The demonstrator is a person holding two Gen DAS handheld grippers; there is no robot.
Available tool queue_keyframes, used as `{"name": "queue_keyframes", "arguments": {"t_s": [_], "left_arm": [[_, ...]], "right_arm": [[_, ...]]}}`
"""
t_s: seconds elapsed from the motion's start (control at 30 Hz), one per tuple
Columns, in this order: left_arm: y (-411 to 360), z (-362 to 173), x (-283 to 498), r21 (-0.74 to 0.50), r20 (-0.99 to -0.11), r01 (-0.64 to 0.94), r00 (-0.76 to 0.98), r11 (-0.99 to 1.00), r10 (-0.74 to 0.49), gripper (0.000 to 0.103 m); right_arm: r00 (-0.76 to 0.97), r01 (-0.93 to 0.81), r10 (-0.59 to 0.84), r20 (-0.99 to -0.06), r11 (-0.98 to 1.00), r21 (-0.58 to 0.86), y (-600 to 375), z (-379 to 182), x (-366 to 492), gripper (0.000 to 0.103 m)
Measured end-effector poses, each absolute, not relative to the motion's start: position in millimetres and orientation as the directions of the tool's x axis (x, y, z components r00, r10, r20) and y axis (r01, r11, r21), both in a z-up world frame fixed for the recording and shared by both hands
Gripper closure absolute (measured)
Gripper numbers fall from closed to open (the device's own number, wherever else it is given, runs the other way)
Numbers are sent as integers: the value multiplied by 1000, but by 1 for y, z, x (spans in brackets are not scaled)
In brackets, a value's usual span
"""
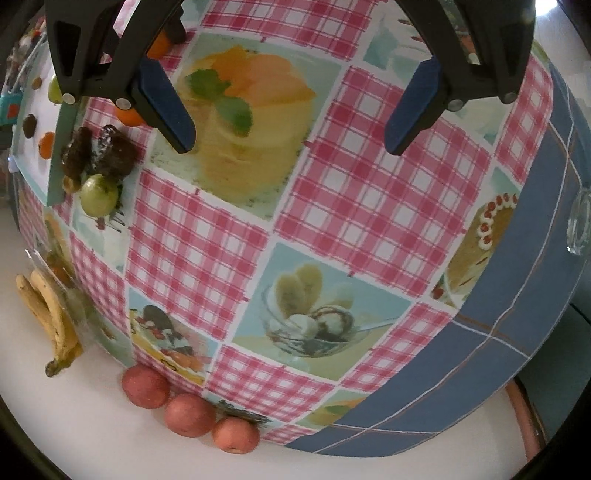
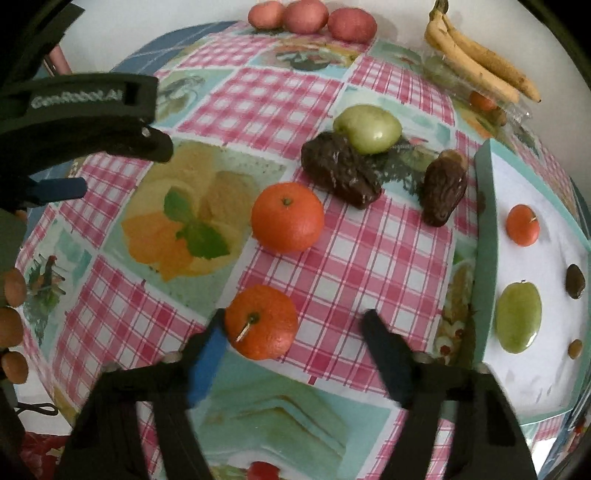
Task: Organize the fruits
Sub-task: 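Withdraw both open tools from the tray toward the remaining fruits, then grasp a tangerine with the right tool while the left tool grasps another tangerine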
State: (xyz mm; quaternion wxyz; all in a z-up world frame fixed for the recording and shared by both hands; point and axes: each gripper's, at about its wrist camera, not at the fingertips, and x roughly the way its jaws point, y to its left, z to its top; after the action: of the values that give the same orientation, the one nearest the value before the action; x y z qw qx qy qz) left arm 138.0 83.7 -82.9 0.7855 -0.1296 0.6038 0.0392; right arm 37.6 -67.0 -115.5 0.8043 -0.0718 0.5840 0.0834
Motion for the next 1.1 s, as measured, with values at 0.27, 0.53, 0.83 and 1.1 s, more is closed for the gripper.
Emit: {"name": "queue_keyframes", "arguments": {"t_s": [0.27,0.53,0.83,1.1], "left_arm": [[65,-81,141,-200,-952,-183,269,963,-147,0],[51,-78,139,-249,-944,-144,259,958,-206,0],[24,-81,137,-269,-942,-56,225,962,-250,0],[-3,-86,138,-260,-948,26,182,965,-261,0]], "right_arm": [[314,-229,59,-948,973,-15,-63,-112,33,61],[303,-194,58,-951,981,-2,-87,-110,43,66],[294,-93,56,-954,995,29,-127,-110,54,66],[293,-52,51,-955,998,37,-153,-109,53,66]]}}
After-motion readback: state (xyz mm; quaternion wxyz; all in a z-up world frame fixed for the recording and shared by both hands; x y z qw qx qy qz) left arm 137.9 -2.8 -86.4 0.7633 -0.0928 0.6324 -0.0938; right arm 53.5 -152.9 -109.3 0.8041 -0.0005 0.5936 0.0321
